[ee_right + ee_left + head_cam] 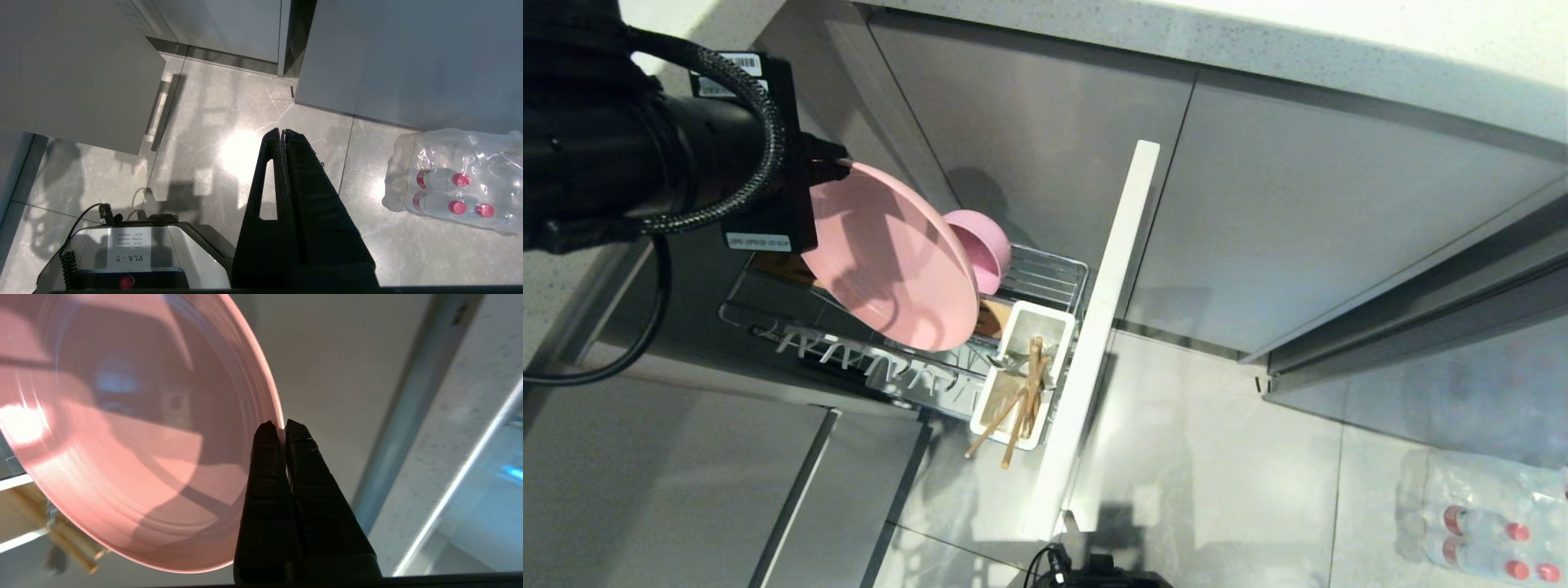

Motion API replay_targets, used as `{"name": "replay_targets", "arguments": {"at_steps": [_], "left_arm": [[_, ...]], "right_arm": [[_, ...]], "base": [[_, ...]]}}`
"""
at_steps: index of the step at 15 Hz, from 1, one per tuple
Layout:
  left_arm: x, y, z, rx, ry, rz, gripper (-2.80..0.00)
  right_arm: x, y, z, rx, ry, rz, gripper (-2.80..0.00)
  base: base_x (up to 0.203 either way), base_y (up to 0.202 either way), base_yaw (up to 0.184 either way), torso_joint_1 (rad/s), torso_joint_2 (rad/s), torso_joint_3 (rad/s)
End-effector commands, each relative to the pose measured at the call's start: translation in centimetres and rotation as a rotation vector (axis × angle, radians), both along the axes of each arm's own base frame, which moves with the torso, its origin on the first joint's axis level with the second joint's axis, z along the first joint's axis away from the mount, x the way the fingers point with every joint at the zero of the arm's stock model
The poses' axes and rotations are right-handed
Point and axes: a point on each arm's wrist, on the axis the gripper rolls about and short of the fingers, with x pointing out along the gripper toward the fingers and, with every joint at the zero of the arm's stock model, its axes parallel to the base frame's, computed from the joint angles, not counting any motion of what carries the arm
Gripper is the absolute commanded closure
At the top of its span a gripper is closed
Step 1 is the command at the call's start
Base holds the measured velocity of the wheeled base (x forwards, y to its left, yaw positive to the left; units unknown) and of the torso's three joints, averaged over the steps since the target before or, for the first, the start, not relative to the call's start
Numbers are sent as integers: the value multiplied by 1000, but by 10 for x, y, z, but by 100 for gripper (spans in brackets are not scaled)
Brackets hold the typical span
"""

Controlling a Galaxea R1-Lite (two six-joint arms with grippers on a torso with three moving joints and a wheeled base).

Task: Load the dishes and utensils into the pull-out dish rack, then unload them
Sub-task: Pick up the plate and place it in the cupboard

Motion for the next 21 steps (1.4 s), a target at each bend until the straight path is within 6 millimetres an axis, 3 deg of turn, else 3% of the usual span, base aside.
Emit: {"name": "replay_targets", "arguments": {"at_steps": [1, 21], "left_arm": [[-1, 1, -5, -10, -7, 19, 0], [-4, 7, -41, -21, -110, 47, 0]], "right_arm": [[0, 0, 0, 0, 1, -1, 0], [0, 0, 0, 0, 1, 0, 0]], "base": [[0, 0, 0, 0, 0, 0], [0, 0, 0, 0, 0, 0]]}}
